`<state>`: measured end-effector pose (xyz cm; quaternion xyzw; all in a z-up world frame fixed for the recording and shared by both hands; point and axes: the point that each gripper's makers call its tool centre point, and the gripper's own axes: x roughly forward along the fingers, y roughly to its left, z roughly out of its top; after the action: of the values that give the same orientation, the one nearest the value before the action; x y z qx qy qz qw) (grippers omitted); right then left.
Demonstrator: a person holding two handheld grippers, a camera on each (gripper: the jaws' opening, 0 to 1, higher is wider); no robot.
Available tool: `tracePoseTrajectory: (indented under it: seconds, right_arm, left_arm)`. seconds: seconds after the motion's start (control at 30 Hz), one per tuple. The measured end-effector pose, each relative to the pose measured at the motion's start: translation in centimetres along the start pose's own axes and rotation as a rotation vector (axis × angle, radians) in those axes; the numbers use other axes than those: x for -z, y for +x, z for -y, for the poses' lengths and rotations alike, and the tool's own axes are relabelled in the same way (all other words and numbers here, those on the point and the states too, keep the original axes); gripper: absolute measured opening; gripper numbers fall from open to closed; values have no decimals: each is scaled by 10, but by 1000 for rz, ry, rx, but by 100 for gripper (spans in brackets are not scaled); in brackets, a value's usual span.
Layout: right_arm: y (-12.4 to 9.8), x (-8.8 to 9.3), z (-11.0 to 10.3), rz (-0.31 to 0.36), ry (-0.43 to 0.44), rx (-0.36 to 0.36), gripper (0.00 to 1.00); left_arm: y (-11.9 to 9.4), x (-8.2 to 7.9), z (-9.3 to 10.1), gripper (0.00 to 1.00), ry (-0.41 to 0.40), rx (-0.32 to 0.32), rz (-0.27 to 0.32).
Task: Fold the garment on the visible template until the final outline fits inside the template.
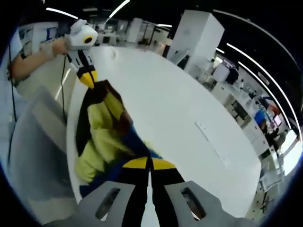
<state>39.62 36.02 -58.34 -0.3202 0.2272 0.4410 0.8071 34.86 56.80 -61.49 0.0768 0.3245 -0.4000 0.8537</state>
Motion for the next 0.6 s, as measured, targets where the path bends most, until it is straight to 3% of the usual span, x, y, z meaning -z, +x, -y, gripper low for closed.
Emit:
tracePoseTrajectory:
  seconds: [0.6]
  right_arm:
    - [-25,-39,17,66,-63,72,1]
  left_arm:
    - [-25,-34,-14,0,74,-48,30]
